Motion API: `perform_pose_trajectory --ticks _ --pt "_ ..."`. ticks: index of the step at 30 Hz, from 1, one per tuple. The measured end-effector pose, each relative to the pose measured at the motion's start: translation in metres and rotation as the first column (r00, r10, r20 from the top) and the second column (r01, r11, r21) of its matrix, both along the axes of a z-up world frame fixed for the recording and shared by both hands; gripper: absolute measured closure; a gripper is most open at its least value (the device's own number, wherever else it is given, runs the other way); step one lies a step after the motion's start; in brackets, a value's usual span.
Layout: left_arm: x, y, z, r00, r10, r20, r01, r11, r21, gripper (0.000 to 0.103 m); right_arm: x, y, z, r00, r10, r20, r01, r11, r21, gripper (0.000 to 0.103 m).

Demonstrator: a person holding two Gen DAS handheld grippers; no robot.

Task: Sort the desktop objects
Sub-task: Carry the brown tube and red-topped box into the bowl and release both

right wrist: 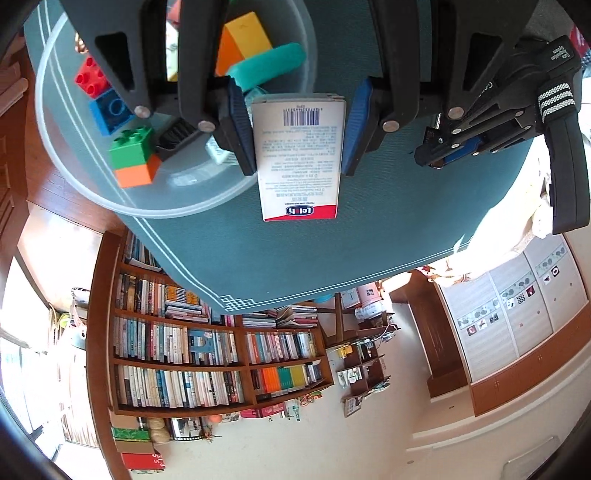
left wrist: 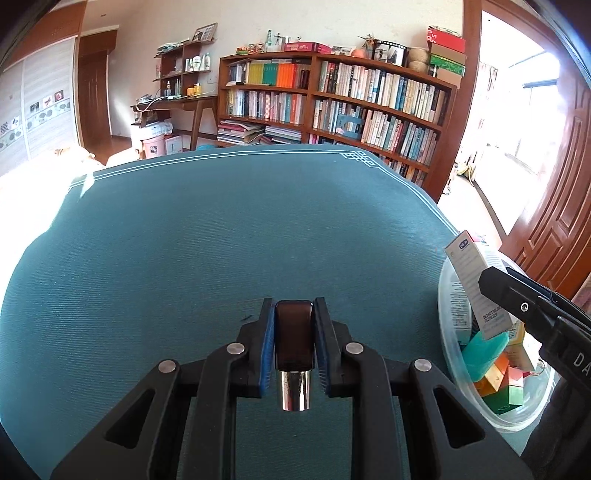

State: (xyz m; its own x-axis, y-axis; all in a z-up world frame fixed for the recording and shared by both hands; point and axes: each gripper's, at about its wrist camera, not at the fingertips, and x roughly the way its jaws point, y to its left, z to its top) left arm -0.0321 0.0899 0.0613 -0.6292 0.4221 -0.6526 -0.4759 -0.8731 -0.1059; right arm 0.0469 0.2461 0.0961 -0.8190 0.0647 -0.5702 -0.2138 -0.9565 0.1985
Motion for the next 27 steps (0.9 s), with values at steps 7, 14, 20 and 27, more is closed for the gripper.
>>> perform_pose_trajectory --ticks 7,14,20,27 --pt "0.023 0.041 0.013 0.993 -0.117 -0.002 0.117 0.993 0.011 0.082 0.035 0.047 0.007 0.994 -0.111 -0.010 0.110 0.994 -0.011 0.053" --pt "0.045 0.084 0.022 0.981 -0.190 -0.042 0.189 0.981 -0.040 0.081 0.056 0.079 0.006 0.982 -0.188 -0.013 0.188 0.982 -0.023 0.052" --pt "0.043 0.090 0.033 0.981 -0.182 -0.061 0.180 0.983 -0.023 0.080 0.063 0.094 0.003 0.977 -0.213 -0.007 0.213 0.977 -0.033 0.052" --pt "0.050 0.113 0.045 0.969 -0.234 -0.082 0.234 0.972 0.002 0.080 0.063 0.105 -0.005 0.977 -0.212 0.012 0.212 0.976 -0.049 0.052"
